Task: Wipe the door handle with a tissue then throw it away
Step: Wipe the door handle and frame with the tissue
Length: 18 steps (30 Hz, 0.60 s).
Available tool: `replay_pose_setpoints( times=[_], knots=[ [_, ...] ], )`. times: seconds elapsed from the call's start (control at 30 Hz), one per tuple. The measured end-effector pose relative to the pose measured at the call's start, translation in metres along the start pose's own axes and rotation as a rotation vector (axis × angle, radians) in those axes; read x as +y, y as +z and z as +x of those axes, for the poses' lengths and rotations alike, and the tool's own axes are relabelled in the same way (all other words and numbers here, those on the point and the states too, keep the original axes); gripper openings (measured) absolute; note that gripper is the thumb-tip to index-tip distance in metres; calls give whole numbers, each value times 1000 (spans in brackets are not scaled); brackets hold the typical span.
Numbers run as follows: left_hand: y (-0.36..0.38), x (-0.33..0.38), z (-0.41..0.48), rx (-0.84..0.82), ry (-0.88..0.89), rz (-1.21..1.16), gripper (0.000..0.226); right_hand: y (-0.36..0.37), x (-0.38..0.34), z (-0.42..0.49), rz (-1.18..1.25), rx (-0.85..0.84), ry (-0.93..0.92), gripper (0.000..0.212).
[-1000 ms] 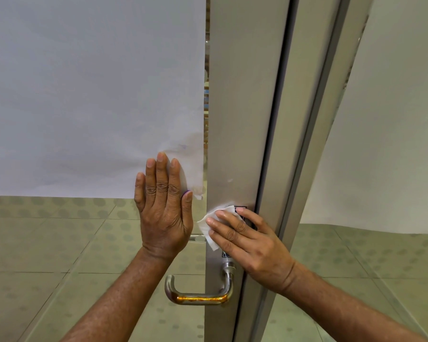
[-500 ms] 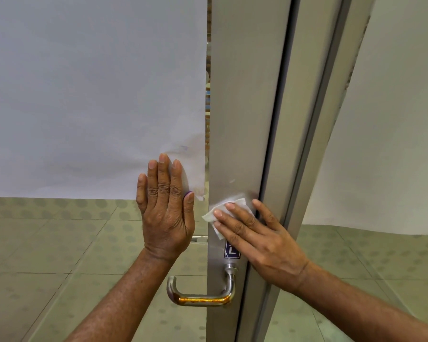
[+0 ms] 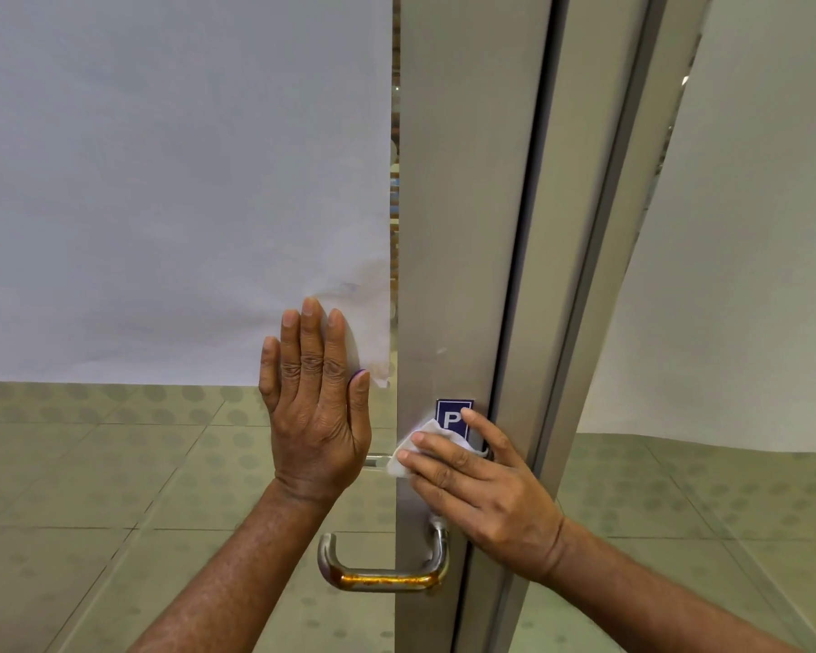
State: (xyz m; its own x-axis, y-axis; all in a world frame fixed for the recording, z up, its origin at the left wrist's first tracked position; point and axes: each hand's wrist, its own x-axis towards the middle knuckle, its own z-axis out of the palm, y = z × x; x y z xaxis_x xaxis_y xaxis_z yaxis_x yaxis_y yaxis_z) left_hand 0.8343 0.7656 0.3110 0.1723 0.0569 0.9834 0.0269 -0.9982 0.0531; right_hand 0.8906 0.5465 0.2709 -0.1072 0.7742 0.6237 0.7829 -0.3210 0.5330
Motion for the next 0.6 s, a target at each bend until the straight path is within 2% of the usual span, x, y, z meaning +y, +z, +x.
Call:
replay_pose_setpoints(
  times=[0.17,0.4,0.6],
  knots=[
    [0,0,0,8,1,4,58,-7,6,3,-46,-38,-47,43],
    [0,0,0,7,3,3,57,-16,13,12,-81,-58,-15,53],
    [0,-1,-1,-1,-1,2,58,-22,6,2,-115,-290,-80,69]
  ],
)
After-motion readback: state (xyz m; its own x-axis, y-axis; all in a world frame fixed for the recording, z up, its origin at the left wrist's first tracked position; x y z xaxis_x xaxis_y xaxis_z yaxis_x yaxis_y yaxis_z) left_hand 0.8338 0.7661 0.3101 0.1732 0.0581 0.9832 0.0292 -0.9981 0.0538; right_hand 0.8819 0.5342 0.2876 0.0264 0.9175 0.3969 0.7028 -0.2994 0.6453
